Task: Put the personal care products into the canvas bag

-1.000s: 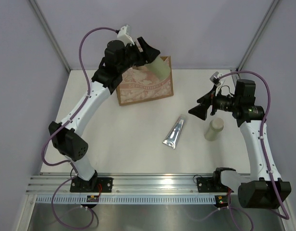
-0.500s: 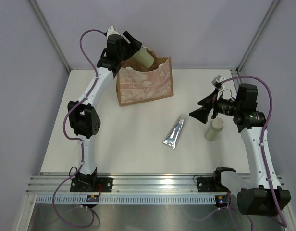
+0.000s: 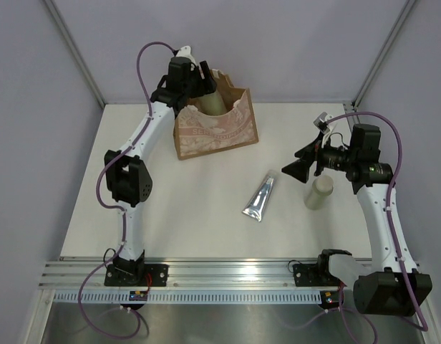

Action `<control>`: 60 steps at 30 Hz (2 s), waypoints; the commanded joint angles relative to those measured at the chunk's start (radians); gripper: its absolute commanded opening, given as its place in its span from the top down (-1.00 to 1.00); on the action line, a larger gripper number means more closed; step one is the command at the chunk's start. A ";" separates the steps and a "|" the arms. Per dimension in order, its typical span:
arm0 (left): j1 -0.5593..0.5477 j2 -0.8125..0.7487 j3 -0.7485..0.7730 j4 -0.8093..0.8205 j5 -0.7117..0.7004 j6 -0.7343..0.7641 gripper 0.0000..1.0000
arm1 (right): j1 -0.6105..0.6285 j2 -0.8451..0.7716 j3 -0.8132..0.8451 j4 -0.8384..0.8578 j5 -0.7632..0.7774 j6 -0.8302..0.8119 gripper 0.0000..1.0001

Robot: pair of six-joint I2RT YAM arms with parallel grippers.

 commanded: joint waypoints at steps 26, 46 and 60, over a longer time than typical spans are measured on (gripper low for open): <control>-0.046 -0.217 -0.253 0.178 0.150 0.161 -0.98 | -0.006 0.203 0.243 -0.432 0.604 -0.273 -0.99; -0.036 -0.944 -0.911 0.247 0.161 0.246 -0.98 | -0.006 0.211 0.064 -0.447 0.916 -0.271 -0.99; -0.038 -1.463 -1.445 0.221 0.187 0.076 -0.98 | -0.005 0.344 -0.022 -0.217 0.920 -0.248 -0.90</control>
